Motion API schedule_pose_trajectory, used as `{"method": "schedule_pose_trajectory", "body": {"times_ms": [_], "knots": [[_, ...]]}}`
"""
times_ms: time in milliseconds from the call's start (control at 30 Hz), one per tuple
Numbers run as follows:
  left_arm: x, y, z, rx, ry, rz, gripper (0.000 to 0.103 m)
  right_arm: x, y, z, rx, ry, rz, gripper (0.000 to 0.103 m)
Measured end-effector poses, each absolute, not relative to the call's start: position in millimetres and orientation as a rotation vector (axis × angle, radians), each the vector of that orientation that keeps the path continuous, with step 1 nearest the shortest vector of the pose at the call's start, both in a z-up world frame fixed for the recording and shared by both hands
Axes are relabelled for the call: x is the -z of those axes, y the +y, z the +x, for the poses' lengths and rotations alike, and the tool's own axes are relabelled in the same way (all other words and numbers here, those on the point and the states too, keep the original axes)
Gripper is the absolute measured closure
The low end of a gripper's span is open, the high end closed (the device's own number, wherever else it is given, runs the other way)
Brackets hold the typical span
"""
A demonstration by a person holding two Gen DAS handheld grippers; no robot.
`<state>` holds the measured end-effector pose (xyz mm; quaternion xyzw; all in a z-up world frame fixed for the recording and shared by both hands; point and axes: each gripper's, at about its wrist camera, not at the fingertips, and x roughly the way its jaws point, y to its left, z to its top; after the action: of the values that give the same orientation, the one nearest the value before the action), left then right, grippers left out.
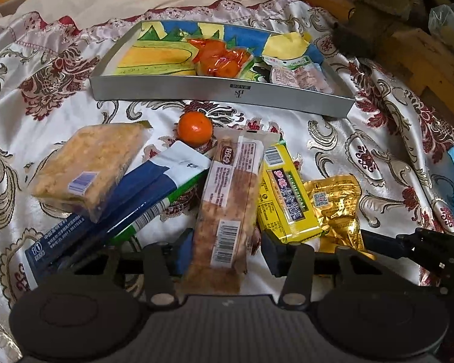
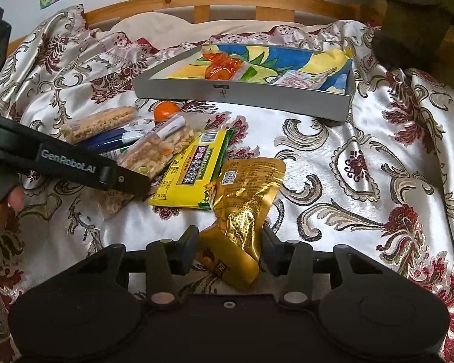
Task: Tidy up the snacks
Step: 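Close the left gripper on the granola pack while the right gripper closes on the gold foil bag, then lift the granola pack and gold foil bag off the bed cover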
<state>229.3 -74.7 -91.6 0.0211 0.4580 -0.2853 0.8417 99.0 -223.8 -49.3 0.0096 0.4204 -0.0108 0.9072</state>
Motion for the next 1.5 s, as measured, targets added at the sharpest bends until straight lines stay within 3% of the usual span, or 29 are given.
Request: {"method": "schedule_pose_trajectory", "body": {"times_ms": [67,167,900,1500], "knots": [[92.0,-73.3,228.5,0.583,0.963,0.047,0.060,49.3,-225.9,99.8,0.021,0.870,0.031,0.056],[91.0,-70.3,226.7,0.577,0.967,0.028,0.061,48.4,-223.6,98.9,0.019,0.866,0.014,0.057],[82.5,-64.8,174.1,0.495,1.019,-0.198,0.065,39.3,-193.1,73.1,0.051,0.799,-0.396,0.062],[78.6,-71.9,145.6,0.438,0.938,-0.162,0.065,30.4,-197.5,69.3,0.107,0.721,-0.440,0.067]]}}
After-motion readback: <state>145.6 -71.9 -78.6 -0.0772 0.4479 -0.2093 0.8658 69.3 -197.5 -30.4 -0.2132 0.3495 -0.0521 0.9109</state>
